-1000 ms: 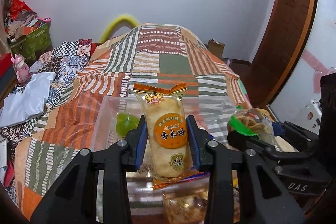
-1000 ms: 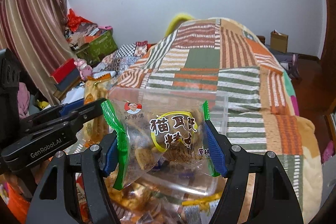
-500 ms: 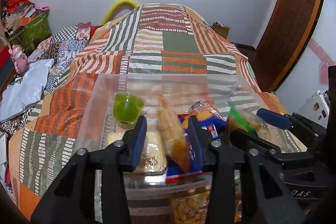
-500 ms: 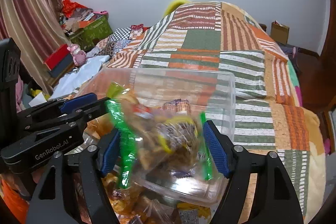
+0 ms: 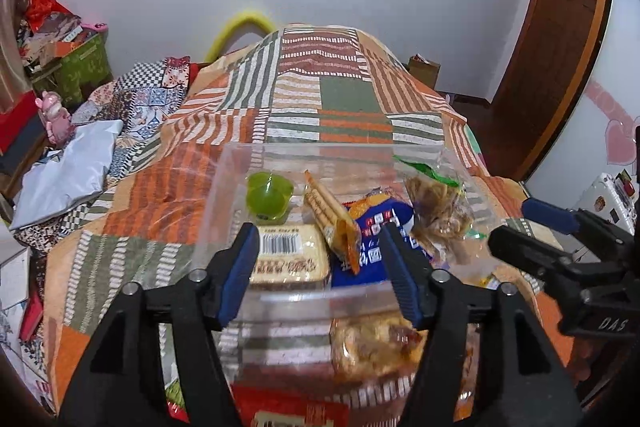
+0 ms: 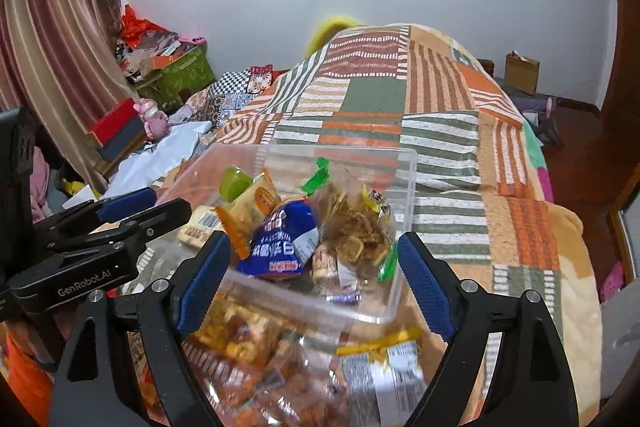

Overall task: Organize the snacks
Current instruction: 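Place the rice cake and cookie bag into the clear box and release, then grasp the red broad-bean bag with the left tool while the right tool grasps the clear cookie pack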

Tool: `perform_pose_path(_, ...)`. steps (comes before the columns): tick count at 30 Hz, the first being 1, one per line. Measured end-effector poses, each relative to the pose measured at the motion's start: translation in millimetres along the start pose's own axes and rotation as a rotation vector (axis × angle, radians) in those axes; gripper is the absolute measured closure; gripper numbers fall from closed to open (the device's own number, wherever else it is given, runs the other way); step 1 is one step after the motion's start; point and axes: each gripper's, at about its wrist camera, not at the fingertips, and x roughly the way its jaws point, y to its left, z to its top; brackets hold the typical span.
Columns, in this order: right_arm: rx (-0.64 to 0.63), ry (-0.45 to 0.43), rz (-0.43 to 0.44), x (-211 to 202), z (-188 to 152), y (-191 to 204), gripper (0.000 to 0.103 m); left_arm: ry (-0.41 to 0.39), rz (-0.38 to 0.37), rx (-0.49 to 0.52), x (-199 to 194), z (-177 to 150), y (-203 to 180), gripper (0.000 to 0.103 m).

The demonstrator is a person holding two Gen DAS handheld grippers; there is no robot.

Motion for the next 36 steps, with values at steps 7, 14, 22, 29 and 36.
perform_pose_path(7, 0.008, 0.005, -0.001, -17, -15, 5, 0.019, 0.020, 0.005, -0.007, -20, -21, 2, 0.034)
perform_pose_path(14, 0.032, 0.049, 0.003, -22, -42, 12, 0.019, 0.076, 0.001, -0.026, -29, -52, 9, 0.032)
perform_pose_path(22, 0.089, 0.135, 0.029, -11, -77, 13, 0.019, 0.149, 0.018, -0.037, -32, -91, 18, 0.032)
perform_pose_path(29, 0.124, 0.186, 0.053, -2, -96, 14, 0.019, 0.212, -0.001, -0.063, -28, -122, 21, 0.031)
perform_pose_path(36, 0.087, 0.197, 0.014, 3, -101, 20, 0.016, 0.237, -0.022, -0.100, -21, -134, 25, 0.023)
